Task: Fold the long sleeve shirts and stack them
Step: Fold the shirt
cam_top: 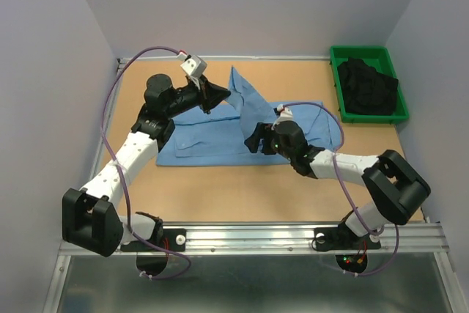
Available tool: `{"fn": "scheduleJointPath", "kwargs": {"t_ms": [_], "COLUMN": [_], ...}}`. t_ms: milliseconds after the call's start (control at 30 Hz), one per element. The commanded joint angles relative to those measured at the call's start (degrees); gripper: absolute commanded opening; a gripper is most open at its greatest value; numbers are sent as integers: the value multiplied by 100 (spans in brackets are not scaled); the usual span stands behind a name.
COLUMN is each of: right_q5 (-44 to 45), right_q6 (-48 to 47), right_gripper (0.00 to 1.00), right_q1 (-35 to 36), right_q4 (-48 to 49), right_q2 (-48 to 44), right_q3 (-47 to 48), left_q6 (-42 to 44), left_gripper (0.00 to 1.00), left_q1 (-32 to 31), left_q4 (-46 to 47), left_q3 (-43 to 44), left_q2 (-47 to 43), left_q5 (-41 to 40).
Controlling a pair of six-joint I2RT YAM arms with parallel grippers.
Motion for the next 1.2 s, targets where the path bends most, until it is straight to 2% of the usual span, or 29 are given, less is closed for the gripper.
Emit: {"fn": "scheduleJointPath", "kwargs": {"t_ms": [0,200,367,667,933,1167], "right_q5": [679,1584,1770,1762,1682,1673], "right_q6": [-624,-1030,-1145,-837,-934,-978], "right_gripper": [81,81,81,81,80,80], "right_q1": [20,-49,-296,-1007,-1280,-1280], "right_q4": [-765,-1573,-1952,-2304,-2340,-2340], "right_q2": [-717,-1185,-1176,-912,-833,-781], "right_q3": [-73,-12,234,489,692,771], "left_q6": [-431,-396,-677,-836,-1073,-1143], "left_gripper": [0,0,0,0,0,0], "left_q1": [275,556,759,829,873,873], "left_q4": [101,-277,-1015,-2096,-3317,-3793], "left_q3": [-95,-324,-184,1,976,1513], "left_q2": [-117,278,831,912,859,973], "left_q5": [-943,-1769,-2234,-3166,-3132,-3026]}}
